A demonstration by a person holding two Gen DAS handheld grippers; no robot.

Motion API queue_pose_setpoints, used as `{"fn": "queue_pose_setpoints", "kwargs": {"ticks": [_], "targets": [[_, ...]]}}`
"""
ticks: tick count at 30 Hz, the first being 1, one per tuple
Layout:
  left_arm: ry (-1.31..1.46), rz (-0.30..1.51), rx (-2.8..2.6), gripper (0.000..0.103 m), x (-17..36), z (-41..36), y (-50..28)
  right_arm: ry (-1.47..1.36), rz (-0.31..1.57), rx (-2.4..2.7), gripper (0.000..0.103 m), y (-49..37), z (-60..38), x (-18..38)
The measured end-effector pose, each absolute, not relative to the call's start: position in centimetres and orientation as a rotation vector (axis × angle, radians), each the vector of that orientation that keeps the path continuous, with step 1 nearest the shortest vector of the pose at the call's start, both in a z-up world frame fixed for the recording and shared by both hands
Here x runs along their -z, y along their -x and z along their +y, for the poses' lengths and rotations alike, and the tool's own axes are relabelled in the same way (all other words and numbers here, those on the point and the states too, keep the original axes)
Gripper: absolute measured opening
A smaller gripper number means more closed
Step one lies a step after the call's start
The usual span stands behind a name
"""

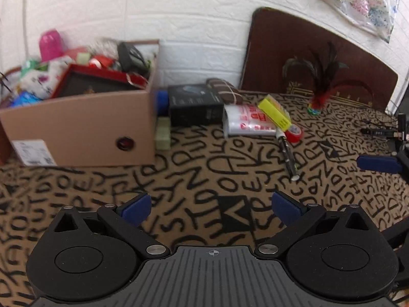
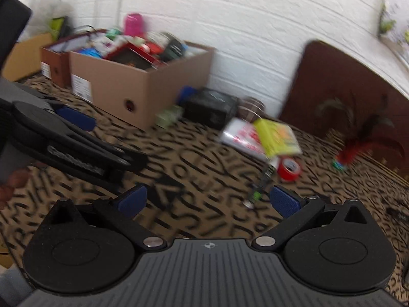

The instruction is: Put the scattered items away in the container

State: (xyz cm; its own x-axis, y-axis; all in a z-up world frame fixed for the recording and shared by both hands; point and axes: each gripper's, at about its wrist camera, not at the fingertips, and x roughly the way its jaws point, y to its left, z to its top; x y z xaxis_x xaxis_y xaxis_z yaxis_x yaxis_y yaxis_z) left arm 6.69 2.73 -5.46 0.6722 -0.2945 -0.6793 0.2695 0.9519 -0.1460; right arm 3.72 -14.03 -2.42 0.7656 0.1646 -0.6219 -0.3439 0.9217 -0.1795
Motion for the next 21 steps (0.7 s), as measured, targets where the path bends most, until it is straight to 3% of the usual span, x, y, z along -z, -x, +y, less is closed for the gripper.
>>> {"fn": "queue_pose_setpoints", "kwargs": {"ticks": [7,13,21], "targets": [[0.046,0.743,0.375,0.103,6.2,-0.5,-10.8,0.16,0.677,-0.19,0.102,-7.4,-18.1,4.7],[0.031,0.787,0.383,0.091,8.4,-3.4,-16.2,0.025,0.723,-0.128,0.101,-10.9,-20.3,8.0],[0.071,0.81,0.34,0.088,10.7,-5.4,-22.3,-0.001,0.705,-0.063,0.079,-14.4,-21.3,11.0]]}}
